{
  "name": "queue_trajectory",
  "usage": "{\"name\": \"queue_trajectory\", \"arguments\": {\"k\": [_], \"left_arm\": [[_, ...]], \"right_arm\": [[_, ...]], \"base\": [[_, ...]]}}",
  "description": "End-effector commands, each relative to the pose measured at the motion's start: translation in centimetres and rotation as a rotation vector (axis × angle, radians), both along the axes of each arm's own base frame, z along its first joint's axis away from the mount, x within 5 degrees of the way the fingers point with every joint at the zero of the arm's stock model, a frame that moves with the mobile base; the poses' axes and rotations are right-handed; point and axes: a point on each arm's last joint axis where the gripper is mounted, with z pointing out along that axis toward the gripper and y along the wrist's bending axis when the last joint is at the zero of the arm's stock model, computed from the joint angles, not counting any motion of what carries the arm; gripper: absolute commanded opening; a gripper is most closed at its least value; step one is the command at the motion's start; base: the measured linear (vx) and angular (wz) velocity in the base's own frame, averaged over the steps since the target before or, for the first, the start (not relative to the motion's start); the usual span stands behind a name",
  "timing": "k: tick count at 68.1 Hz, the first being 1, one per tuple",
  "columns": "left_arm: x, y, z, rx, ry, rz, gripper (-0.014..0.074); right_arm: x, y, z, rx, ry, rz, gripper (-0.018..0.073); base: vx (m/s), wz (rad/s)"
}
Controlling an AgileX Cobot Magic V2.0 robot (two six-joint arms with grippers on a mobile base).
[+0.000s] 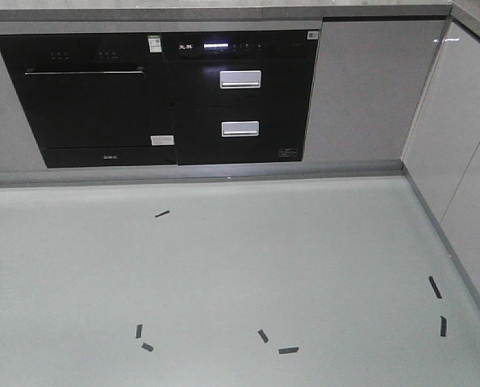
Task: Transfer vegetables to tray and serve
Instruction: 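Drive the base forward toward the counter with the pot and tray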
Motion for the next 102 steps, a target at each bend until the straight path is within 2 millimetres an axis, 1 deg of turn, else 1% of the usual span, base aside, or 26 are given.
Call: {"name": "queue_trajectory", "arguments": {"k": [1,42,102], "left_arm": [[-0.02,0.1,-0.2,-0.018,-0.057,0.011,-0.0006],[-0.02,0.1,-0.2,-0.018,-0.057,0.011,-0.0006],[-0.02,0.1,-0.2,-0.018,-0.057,0.011,-0.0006]], "right_arm": [[0.07,0.09,0.08,-0.018,-0.05,0.007,-0.0006],[0.07,0.09,0.08,-0.018,-0.05,0.007,-0.0006],[0.07,0.09,0.08,-0.018,-0.05,0.007,-0.0006]], "base": [[0.09,0.02],[0.13,-0.04],[0.12,0.11]]}}
